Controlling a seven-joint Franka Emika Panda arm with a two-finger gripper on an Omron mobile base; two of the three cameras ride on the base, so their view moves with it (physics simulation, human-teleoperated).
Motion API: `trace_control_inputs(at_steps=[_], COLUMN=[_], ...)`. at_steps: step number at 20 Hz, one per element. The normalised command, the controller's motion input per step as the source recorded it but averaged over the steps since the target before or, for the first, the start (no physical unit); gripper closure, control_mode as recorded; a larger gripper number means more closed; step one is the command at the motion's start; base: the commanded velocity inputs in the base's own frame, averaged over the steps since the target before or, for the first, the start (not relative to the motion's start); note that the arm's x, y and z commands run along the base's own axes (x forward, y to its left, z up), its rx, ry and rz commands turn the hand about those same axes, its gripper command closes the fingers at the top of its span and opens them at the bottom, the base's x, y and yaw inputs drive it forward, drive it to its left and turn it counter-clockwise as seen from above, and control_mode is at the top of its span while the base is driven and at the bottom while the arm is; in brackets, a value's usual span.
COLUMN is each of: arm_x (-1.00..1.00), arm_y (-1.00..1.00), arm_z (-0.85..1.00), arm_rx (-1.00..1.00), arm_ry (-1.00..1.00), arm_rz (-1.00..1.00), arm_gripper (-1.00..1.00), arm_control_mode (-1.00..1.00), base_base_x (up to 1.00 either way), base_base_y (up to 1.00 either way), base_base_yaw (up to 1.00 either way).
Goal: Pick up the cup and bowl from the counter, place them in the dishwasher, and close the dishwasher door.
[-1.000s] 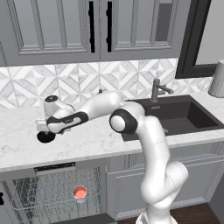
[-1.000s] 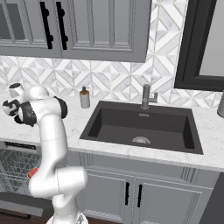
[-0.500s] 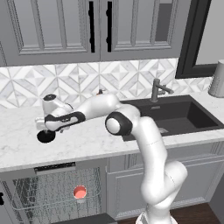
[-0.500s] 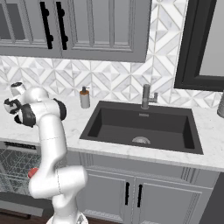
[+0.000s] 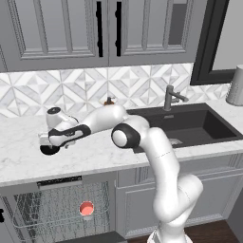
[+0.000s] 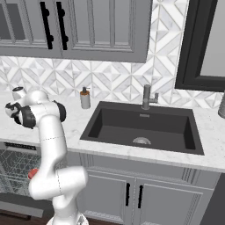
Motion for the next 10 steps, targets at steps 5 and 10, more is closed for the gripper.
trace_control_inputs(at_steps=[5,10], arm_x=[0.0,-0.15], arm_y=[0.0,0.0], arm_z=[-0.33,-0.05], arm_rx=[0.0,0.0], arm_ry=[0.01,0.0], arm_rz=[0.0,-0.01], arm_gripper=[1.0,1.0], arm_control_mode=[-1.0,-1.0], base_base_x=[0.0,0.0], base_base_y=[0.0,0.0], base_base_yaw=[0.0,0.0])
